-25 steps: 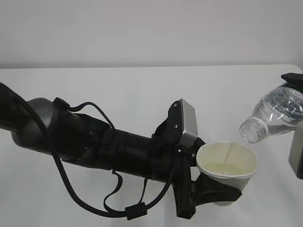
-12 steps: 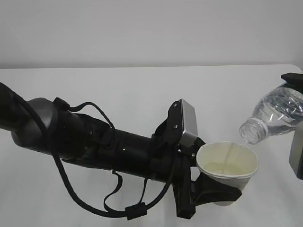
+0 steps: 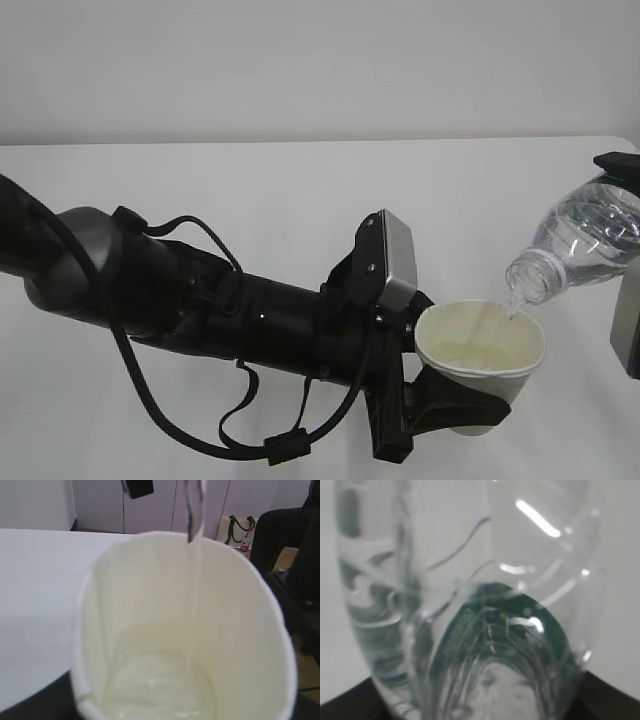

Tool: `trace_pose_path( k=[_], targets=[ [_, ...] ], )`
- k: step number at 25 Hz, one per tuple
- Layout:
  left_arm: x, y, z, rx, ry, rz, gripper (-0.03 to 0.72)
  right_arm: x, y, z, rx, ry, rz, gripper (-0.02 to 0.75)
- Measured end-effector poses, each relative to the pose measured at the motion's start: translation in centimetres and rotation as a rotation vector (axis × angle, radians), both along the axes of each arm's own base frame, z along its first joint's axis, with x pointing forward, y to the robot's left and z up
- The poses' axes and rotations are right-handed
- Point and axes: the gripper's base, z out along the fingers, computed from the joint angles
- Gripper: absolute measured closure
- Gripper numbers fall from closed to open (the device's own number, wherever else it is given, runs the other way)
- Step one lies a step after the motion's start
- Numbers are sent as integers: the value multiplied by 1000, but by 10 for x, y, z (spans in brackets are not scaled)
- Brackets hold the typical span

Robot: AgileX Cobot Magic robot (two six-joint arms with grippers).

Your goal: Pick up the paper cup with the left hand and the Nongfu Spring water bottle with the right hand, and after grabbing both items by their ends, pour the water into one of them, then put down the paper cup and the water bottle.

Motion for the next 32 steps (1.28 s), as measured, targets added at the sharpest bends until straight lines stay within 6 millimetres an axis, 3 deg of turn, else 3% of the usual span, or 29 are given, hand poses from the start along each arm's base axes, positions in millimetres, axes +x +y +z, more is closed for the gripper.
trace_pose_path(
  k=[32],
  targets=[
    [0, 0, 0, 0, 0, 0, 258, 0, 0, 0, -1, -4, 1, 271]
  ],
)
